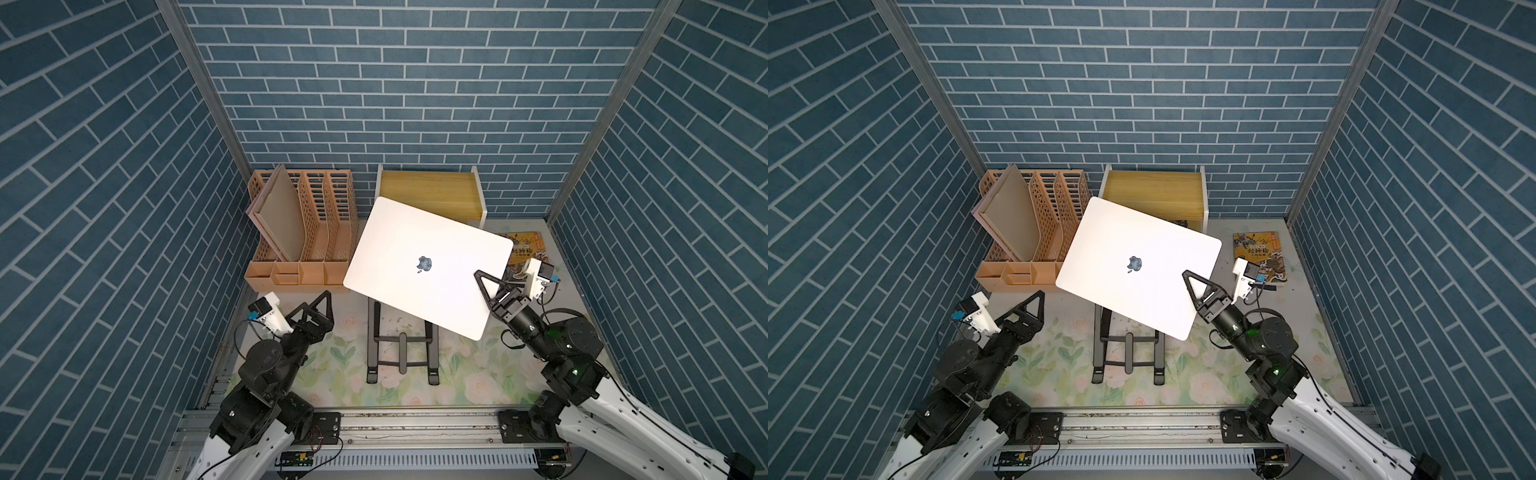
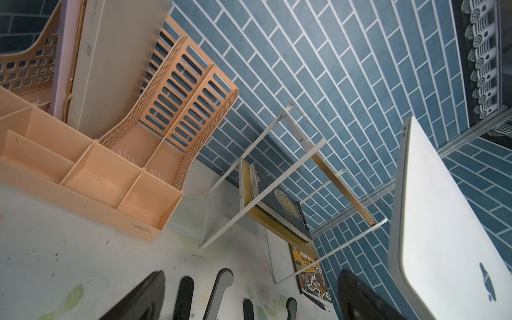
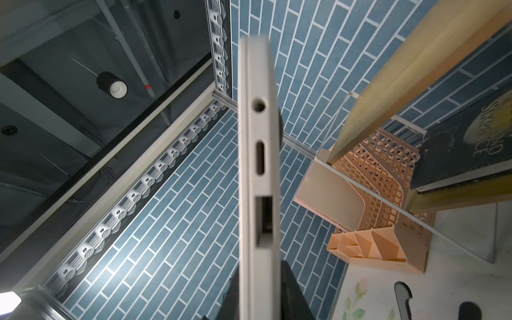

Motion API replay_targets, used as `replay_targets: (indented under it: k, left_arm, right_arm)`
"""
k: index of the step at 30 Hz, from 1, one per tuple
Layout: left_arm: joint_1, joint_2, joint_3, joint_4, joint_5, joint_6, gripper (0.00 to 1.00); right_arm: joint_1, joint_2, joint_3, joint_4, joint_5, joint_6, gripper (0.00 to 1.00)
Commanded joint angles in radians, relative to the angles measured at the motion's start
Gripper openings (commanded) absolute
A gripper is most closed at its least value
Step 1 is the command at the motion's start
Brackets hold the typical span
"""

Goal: Close the laptop lid and set it aside
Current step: Place the laptop on the shelf.

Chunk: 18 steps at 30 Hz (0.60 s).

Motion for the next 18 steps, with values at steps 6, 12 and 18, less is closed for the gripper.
replay_targets:
  k: [6,12,18]
  left_arm:
    - [-0.006,0.061,0.070,0.072,0.077,0.150,1.00]
    - [-0.006,0.079,0.099,0.059,0.097,0.200,1.00]
    - [-0.005,0.052,0.087,0.071,0.116,0.189,1.00]
  right_arm:
    - [0.005,0.107,0.161,0.329,0.363,0.171,0.00]
    - [0.011,0.227,0.189,0.378,0.576,0.261,0.00]
    - [0.053,0.358,0.248,0.380,0.725,0.332,0.00]
